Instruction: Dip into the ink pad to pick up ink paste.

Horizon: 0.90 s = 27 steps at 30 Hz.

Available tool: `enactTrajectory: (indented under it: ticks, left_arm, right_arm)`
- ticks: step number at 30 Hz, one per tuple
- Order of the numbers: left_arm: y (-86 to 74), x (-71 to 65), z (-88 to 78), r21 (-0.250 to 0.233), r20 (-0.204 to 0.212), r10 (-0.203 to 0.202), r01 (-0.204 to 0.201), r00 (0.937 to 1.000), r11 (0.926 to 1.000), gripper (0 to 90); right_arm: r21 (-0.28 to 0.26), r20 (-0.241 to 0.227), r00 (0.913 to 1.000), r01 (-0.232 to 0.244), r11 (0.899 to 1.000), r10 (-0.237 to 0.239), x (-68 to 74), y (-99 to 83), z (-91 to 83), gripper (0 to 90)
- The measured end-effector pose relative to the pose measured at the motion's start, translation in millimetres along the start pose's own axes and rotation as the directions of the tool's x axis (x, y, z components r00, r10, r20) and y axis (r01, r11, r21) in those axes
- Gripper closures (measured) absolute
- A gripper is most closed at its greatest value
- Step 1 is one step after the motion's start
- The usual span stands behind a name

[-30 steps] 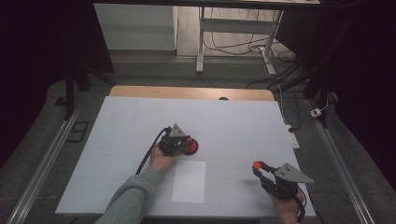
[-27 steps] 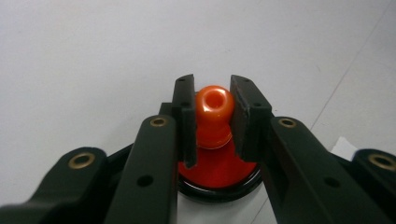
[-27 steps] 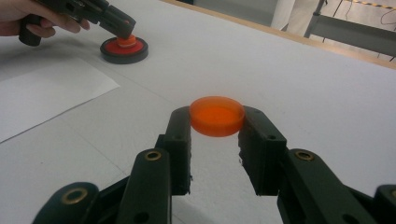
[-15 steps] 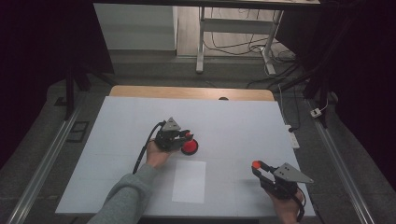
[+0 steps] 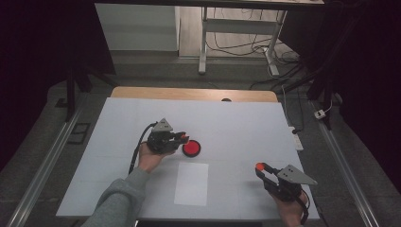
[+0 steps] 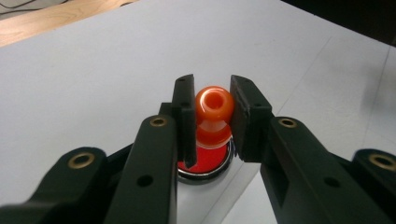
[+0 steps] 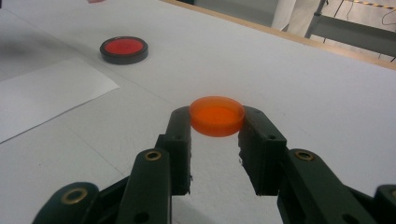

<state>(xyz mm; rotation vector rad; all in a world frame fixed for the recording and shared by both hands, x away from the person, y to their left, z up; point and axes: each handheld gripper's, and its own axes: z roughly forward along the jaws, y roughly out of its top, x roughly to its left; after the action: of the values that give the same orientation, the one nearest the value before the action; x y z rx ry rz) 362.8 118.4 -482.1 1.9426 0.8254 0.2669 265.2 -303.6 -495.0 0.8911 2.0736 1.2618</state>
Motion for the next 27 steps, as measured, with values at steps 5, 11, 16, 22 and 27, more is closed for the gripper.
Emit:
enactTrajectory:
  ticks: [5,11,16,22,27]
  left_arm:
    - [-0.5,-3.4,-9.7,-0.006,0.018,-0.011,0.011,0.9998,0.9999,72.4]
    - [-2.9,-9.6,-20.1,-0.012,0.036,0.006,-0.005,0.9993,0.9999,72.3]
    - [-9.0,-9.5,-24.5,-0.012,0.043,0.008,-0.007,0.9990,0.9999,72.3]
    - [-14.9,-13.3,-32.7,-0.022,0.058,0.026,-0.025,0.9980,0.9994,72.3]
    - [-17.2,-17.8,-39.8,-0.028,0.065,0.043,-0.042,0.9969,0.9987,72.2]
  right_arm:
    - [-0.001,0.001,1.0000,-0.001,1.000,0.001,-1.1,-0.1,-0.1,64.3]
    - [0.001,0.005,1.0000,-0.006,1.000,0.006,-1.7,-0.7,-0.5,64.3]
    - [0.003,0.011,0.9999,-0.005,1.000,0.005,-2.0,-0.5,-0.4,64.3]
    - [0.005,0.002,1.0000,-0.003,1.000,0.003,-2.0,-0.5,1.1,64.3]
    - [0.005,0.000,1.0000,-0.003,1.000,0.003,-1.8,-0.2,1.7,64.3]
